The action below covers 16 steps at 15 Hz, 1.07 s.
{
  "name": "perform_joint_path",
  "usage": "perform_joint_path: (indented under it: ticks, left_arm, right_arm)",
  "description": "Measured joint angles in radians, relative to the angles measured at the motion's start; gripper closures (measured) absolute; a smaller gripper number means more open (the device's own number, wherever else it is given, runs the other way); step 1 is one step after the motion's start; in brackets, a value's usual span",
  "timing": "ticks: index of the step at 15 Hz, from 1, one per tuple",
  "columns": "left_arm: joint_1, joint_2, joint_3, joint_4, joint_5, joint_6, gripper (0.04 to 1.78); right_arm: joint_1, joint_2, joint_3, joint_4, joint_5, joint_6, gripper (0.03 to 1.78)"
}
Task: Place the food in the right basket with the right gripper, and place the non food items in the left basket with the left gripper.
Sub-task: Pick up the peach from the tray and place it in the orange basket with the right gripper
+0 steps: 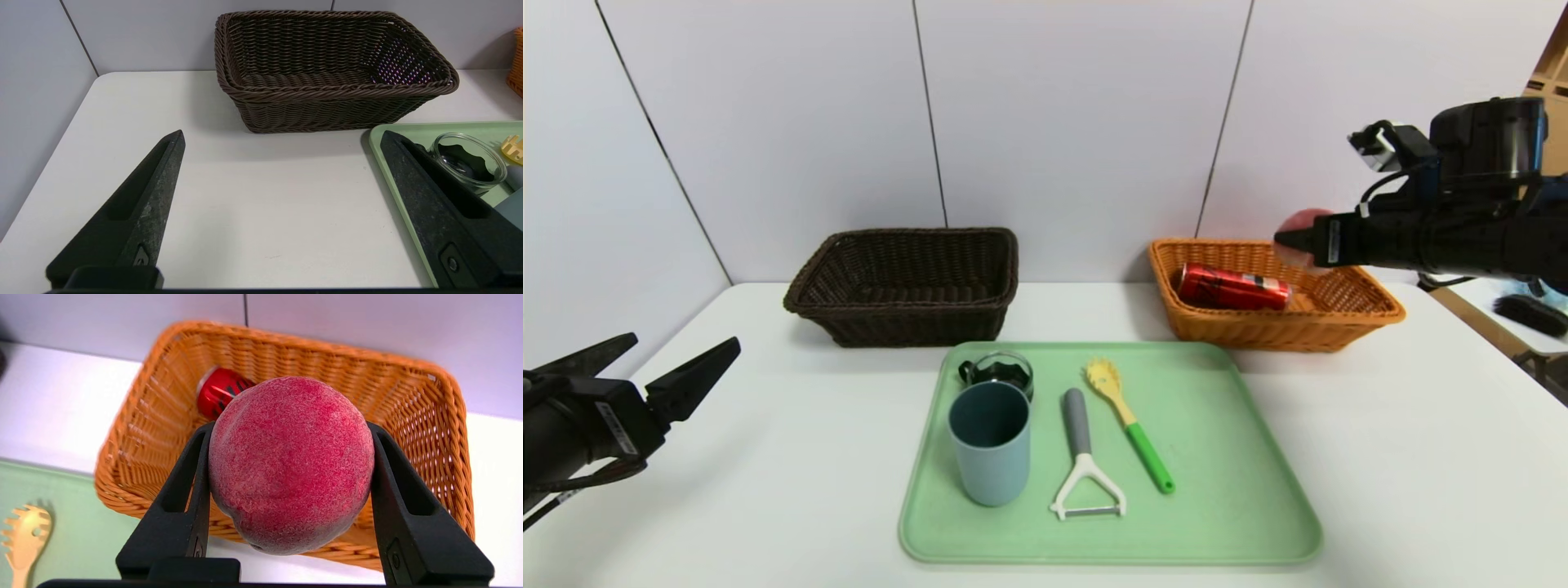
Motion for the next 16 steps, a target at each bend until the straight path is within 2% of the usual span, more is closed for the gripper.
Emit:
perform_joint_path:
  ticks: [6,9,12,16]
  left_arm:
    - [0.002,0.0,0.0,0.0,0.001,-0.002,0.13]
    - [0.003,0.0,0.0,0.0,0.001,-0.002,0.13]
    - [0.018,0.003,-0.012,0.0,0.001,0.0,0.13]
    - [0.024,0.005,-0.017,0.001,0.001,0.001,0.13]
  right_arm:
    - [-0.044,0.144,-0.287,0.312,-0.011,0.0,0.75]
    - [-0.091,0.219,-0.389,0.398,-0.02,-0.011,0.75]
    - [-0.123,0.267,-0.42,0.424,-0.023,-0.017,0.75]
    - [-0.13,0.301,-0.427,0.424,-0.022,-0.016,0.75]
